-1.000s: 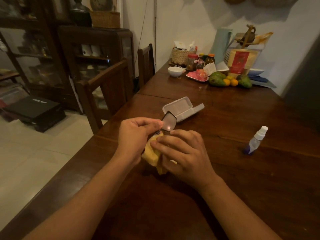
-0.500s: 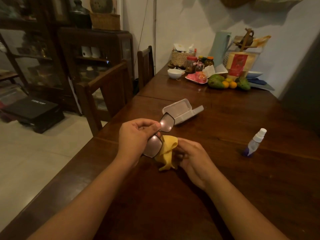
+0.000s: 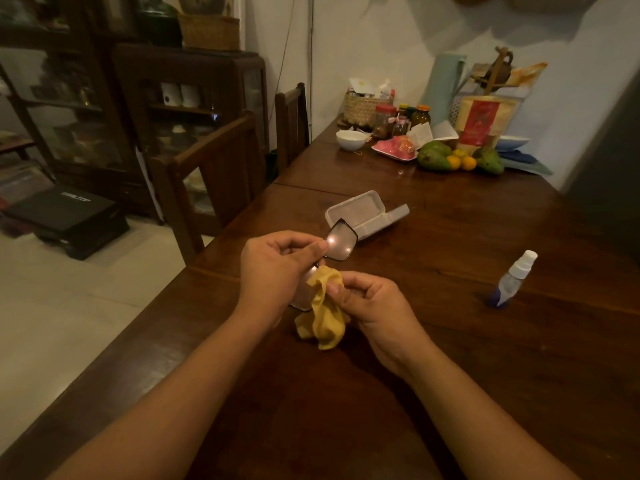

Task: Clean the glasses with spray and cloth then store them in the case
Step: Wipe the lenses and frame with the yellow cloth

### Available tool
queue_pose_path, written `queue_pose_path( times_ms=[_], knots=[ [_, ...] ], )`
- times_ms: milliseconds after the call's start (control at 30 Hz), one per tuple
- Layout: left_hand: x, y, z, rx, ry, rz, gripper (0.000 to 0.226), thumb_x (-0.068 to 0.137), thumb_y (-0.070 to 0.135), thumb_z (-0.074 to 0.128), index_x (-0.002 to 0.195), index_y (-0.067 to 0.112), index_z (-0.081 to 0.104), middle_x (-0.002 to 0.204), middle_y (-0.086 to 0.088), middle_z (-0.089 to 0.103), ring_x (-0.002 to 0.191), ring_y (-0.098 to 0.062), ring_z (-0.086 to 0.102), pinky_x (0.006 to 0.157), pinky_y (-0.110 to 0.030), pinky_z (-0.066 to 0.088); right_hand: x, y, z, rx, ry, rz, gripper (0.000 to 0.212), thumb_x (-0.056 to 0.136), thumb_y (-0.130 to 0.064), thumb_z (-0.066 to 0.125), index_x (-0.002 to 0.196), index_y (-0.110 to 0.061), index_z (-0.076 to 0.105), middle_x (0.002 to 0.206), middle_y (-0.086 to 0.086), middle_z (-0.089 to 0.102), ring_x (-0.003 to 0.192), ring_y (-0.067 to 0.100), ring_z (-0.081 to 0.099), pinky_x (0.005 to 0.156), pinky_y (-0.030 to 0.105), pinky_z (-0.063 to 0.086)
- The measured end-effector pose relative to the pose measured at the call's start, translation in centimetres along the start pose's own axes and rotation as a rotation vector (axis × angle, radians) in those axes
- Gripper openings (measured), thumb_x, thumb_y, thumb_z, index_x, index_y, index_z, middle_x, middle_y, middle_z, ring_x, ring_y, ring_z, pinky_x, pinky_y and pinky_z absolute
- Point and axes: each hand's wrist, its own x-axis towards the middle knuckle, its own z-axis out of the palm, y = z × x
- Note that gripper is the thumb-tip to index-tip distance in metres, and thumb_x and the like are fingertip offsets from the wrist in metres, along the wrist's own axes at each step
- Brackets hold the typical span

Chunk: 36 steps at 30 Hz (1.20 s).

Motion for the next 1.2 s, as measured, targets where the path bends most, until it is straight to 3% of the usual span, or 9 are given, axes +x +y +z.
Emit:
queue_pose_path(
  times_ms=[100,200,333,433,533,667,767,933,1200],
  knots=[
    [0.0,-0.2,0.0,0.002,0.02,0.014,0.005,0.08,0.018,0.079,0.085,0.018,0.078,0.07,0.0,0.076,0.067,-0.017,0.073,0.064,-0.034,0.06,-0.2,0.0,0.4,-0.091,0.077,-0.118,0.02,0.09,-0.015,0.069,0.108,-0.009,0.075,0.099,0.008,0.078,0.092,0.024,0.075,0.079,0.035,0.061],
    [-0.2,0.0,0.0,-0.025,0.043,0.03,0.006,0.079,0.016,0.079,0.085,0.017,0.077,0.07,0.0,0.076,0.066,-0.016,0.073,0.061,-0.03,0.059,-0.4,-0.1,0.9,-0.13,0.096,-0.192,0.019,0.088,-0.018,0.072,0.107,-0.014,0.076,0.098,0.004,0.078,0.092,0.022,0.075,0.08,0.036,0.061],
    [-0.3,-0.1,0.0,-0.055,0.034,0.054,0.008,0.079,0.015,0.079,0.087,0.014,0.078,0.07,-0.003,0.075,0.064,-0.018,0.073,0.058,-0.03,0.058,-0.5,0.0,1.3,-0.054,0.078,-0.152,0.023,0.086,-0.014,0.076,0.109,-0.012,0.072,0.099,0.006,0.077,0.09,0.022,0.075,0.072,0.03,0.06],
    [-0.7,0.0,0.3,-0.033,0.017,0.084,0.007,0.079,0.016,0.079,0.086,0.016,0.078,0.07,0.0,0.075,0.063,-0.014,0.072,0.055,-0.024,0.056,-0.6,0.0,1.7,0.006,0.126,-0.144,0.024,0.082,-0.014,0.079,0.104,-0.01,0.071,0.094,0.009,0.078,0.085,0.026,0.076,0.069,0.034,0.061],
    [-0.8,0.1,0.6,-0.037,0.016,0.101,0.008,0.079,0.015,0.079,0.086,0.019,0.077,0.07,0.002,0.075,0.063,-0.012,0.072,0.054,-0.021,0.055,-0.8,0.1,1.9,-0.147,0.208,-0.254,0.021,0.082,-0.019,0.08,0.101,-0.017,0.071,0.093,-0.002,0.077,0.086,0.014,0.074,0.073,0.031,0.062],
    [-0.7,0.0,0.6,-0.106,0.039,0.085,0.008,0.078,0.013,0.08,0.085,0.014,0.078,0.072,-0.004,0.076,0.067,-0.02,0.074,0.058,-0.03,0.059,-1.0,0.8,1.7,-0.415,0.268,-0.488,0.025,0.083,-0.023,0.08,0.105,-0.03,0.071,0.099,-0.018,0.073,0.099,0.002,0.067,0.083,0.016,0.052],
    [-0.9,0.2,0.6,-0.171,0.03,0.059,0.008,0.077,0.01,0.079,0.084,0.01,0.077,0.071,-0.009,0.075,0.065,-0.024,0.073,0.057,-0.033,0.061,-0.8,1.5,1.4,-0.514,0.264,-0.592,0.031,0.086,-0.022,0.078,0.116,-0.024,0.072,0.109,-0.014,0.073,0.105,0.005,0.068,0.086,0.026,0.057],
    [-0.9,0.5,0.7,-0.275,0.026,0.004,0.005,0.077,0.006,0.077,0.082,0.007,0.076,0.068,-0.013,0.073,0.058,-0.021,0.069,0.053,-0.028,0.058,-0.4,2.0,0.8,-0.563,0.258,-0.698,0.029,0.086,-0.022,0.076,0.115,-0.021,0.073,0.109,-0.011,0.074,0.103,0.006,0.069,0.083,0.04,0.059],
    [-1.2,0.7,1.0,-0.278,0.003,-0.027,0.005,0.078,0.006,0.077,0.083,0.006,0.076,0.07,-0.011,0.074,0.062,-0.019,0.07,0.055,-0.027,0.057,-0.5,1.6,1.4,-0.526,0.167,-0.684,0.024,0.09,-0.013,0.07,0.112,-0.016,0.075,0.109,-0.008,0.074,0.102,0.008,0.069,0.084,0.038,0.059]
  ],
)
